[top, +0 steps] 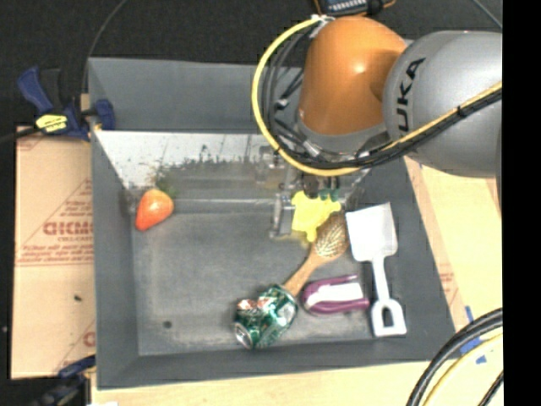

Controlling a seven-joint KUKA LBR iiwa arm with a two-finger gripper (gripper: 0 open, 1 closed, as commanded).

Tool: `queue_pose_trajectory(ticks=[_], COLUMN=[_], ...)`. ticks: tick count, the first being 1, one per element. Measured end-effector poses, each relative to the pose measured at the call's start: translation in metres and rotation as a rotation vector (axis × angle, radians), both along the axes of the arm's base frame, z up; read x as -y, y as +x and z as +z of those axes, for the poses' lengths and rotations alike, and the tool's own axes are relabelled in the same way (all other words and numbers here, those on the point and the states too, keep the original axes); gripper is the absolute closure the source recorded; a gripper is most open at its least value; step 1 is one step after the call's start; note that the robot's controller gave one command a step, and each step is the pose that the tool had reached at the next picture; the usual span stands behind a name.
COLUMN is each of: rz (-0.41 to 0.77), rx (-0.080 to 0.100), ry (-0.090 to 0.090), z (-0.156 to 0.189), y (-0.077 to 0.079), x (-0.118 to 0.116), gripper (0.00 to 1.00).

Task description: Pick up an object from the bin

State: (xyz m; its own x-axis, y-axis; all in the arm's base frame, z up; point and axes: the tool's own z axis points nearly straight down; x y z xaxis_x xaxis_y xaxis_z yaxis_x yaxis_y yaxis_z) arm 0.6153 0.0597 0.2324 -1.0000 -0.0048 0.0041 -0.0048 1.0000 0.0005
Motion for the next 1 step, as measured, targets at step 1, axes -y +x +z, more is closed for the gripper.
queue_pose_trajectory(ticks=[1], rz=[-0.001], rx=[0.009], ry=[0.001], z=[0.0051], y=[0.0014], x=[-0.0001], gripper=[0.0])
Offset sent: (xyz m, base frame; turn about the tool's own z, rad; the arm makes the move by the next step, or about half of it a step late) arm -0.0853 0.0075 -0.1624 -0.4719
